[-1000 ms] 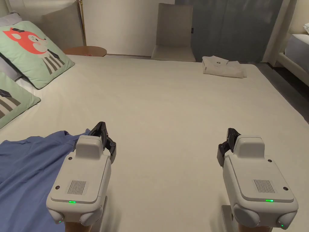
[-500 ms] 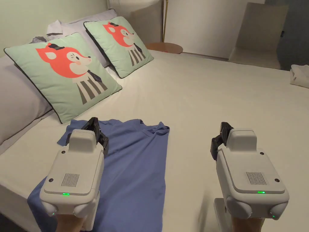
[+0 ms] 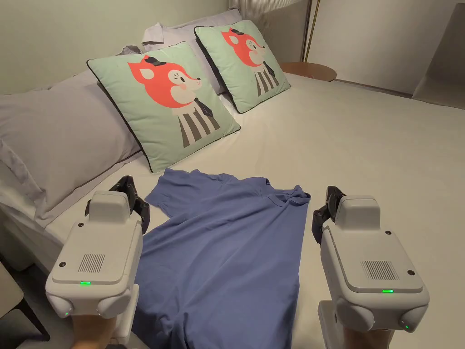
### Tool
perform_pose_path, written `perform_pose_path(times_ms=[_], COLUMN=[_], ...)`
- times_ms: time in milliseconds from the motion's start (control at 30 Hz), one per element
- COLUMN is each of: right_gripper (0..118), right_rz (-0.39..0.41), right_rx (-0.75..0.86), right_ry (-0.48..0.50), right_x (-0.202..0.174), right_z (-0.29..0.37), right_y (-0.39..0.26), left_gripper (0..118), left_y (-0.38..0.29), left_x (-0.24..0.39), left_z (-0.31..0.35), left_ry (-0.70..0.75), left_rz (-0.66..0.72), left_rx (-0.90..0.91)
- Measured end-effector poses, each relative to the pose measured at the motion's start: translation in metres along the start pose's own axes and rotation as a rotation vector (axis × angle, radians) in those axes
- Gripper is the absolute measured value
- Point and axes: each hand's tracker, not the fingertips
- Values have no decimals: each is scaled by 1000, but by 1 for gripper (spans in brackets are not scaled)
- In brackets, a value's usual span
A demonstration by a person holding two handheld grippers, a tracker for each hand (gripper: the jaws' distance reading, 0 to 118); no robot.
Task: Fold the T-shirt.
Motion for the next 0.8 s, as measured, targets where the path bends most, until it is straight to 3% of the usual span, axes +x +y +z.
perform_pose_path(times_ms=[167,233,300,367,667,800], right_gripper=[1,1,1,1,1,1], right_rz=[2,3,5,5,2,2], right_rx=[-6,-9,-14,-18,-53,-71], right_ry=[-18,-29,-43,-55,-111,-124], right_x=[12,18,25,32,64,74], right_z=[0,1,1,0,-3,-9], right_y=[0,-1,-2,-8,-18,-34], left_gripper=[4,47,83,95,97,79], left_y=[0,-2,-9,-20,-82,-104], left_x=[24,38,53,67,127,138], left_z=[-29,-49,-71,-87,-132,-132], left_ry=[-95,-159,-215,-232,-284,-287], left_rz=[-4,-3,14,33,-45,-29], left_rx=[-167,-317,-471,-537,-887,-963])
